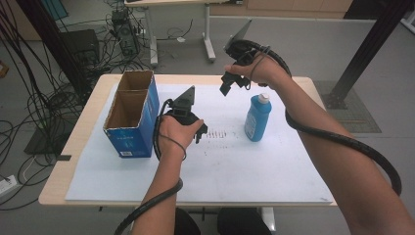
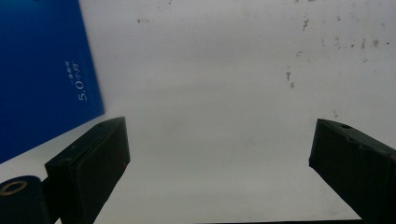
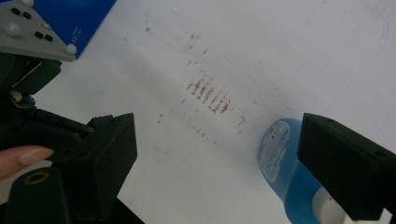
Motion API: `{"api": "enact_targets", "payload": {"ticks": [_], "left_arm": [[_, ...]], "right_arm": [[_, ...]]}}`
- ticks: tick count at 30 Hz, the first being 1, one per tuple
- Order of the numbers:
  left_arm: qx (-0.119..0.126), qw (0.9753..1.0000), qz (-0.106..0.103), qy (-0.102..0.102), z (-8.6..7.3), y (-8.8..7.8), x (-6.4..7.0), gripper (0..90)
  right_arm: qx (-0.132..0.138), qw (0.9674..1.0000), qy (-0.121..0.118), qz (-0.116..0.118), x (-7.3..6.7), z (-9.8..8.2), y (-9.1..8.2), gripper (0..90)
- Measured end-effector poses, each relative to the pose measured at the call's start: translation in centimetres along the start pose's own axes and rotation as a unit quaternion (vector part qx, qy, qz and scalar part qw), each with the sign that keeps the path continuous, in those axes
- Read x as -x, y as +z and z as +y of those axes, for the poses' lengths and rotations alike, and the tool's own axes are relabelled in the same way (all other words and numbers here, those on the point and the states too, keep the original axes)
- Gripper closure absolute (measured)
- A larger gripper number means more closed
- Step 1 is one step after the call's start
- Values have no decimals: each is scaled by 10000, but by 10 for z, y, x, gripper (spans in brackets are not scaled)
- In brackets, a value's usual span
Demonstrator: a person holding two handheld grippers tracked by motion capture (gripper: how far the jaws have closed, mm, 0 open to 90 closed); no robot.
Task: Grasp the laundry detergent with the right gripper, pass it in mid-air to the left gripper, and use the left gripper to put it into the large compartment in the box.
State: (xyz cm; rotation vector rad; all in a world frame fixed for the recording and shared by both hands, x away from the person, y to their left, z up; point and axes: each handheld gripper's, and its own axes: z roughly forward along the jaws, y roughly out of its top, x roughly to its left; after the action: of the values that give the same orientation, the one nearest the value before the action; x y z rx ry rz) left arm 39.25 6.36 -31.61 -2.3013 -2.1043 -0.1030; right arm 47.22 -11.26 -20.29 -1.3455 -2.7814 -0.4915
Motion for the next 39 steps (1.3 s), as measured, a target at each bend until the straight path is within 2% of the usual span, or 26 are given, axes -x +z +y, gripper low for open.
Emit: {"api": "enact_targets", "payload": {"ticks": [11,17,29,39], "left_arm": [[3,10000,57,16,-1,-1,3,55],[2,10000,89,32,-4,-2,5,55],[43,9999,133,50,-9,-7,13,54],[112,9998,140,52,-16,-11,16,54]], "right_arm": [[21,10000,54,-65,6,-9,-5,122],[54,9998,145,-134,16,-22,-12,122],[128,9980,514,-331,43,-60,-35,120],[59,9971,669,-369,52,-87,-35,96]]}}
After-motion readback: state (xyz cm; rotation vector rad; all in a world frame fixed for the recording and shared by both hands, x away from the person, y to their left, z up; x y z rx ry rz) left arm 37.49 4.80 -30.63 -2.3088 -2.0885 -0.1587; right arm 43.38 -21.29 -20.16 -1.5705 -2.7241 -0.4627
